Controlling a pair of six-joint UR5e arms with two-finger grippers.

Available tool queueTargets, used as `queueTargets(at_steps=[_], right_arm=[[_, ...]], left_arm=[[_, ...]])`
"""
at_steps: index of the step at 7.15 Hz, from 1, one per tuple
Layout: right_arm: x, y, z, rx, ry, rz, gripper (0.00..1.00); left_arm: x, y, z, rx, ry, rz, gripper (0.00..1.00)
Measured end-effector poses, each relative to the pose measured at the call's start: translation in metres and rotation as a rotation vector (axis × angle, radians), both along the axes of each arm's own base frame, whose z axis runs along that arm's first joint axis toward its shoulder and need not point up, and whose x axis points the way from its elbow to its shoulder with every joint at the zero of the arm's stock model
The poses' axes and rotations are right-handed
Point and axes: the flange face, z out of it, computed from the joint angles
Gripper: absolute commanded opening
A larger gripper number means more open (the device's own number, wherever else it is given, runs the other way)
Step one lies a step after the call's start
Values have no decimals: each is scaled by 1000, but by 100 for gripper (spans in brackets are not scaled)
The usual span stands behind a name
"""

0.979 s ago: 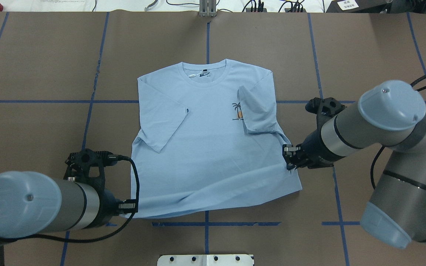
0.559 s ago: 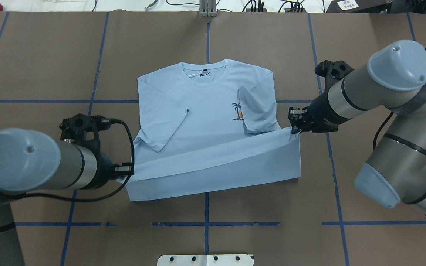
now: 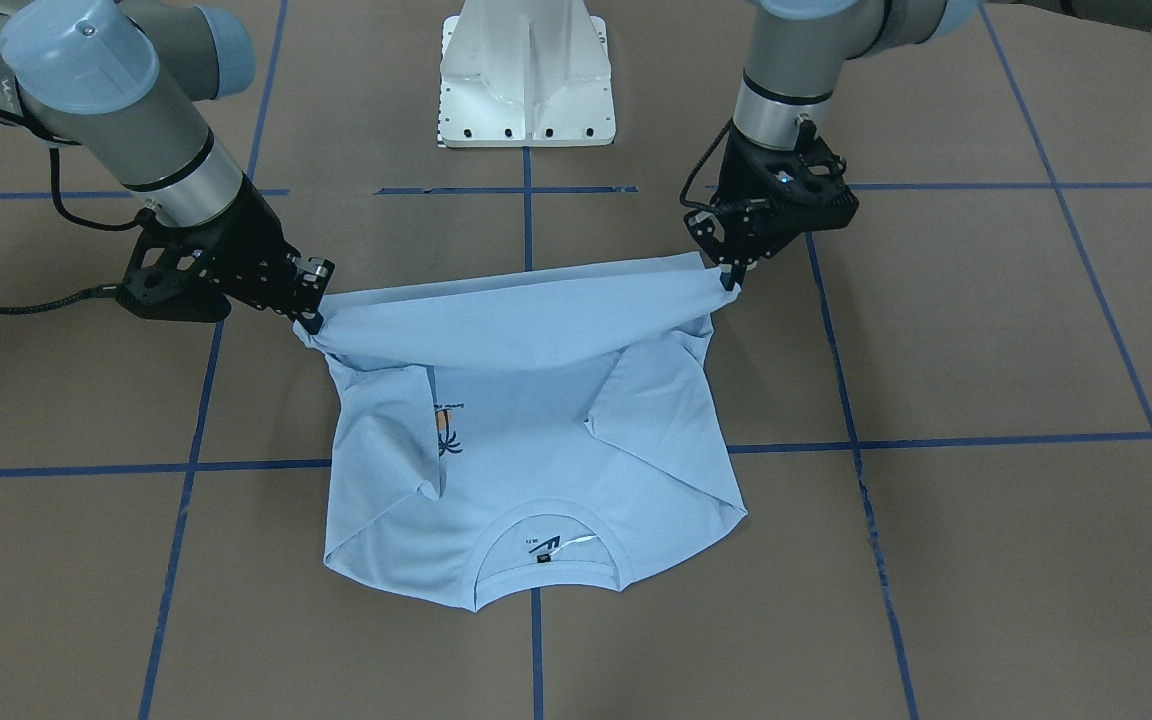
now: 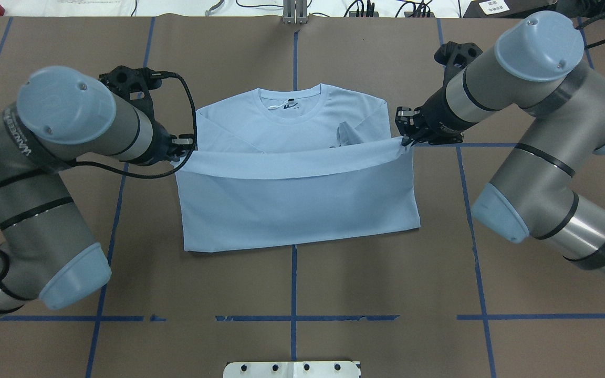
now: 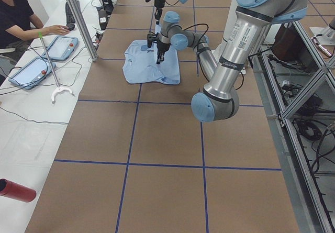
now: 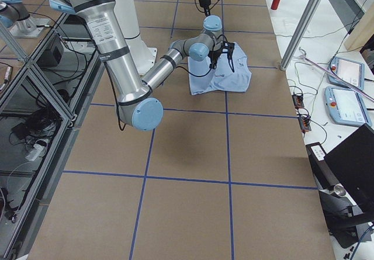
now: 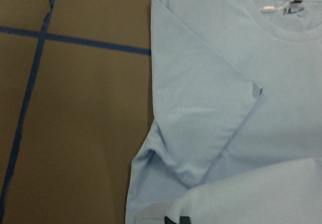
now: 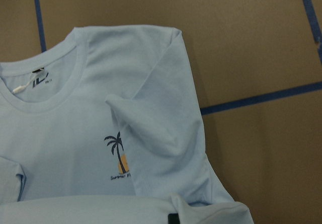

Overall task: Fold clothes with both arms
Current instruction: 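Fold the hem over the shirt with both grippers up to the collar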

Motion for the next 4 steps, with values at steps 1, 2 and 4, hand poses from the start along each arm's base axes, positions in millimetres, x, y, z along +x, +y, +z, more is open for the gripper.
queueTargets(at_steps=[1,2,4], right_arm=[[-9,-25,15,25,-14,26,0],[-23,-50,26,39,-22,41,0],[-51,-90,26,40,-7,61,0]], left_arm=[[9,-28,13,17,6,-18,0],[23,-53,23,31,16,-30,0],[40,-95,48,43,25,-59,0]])
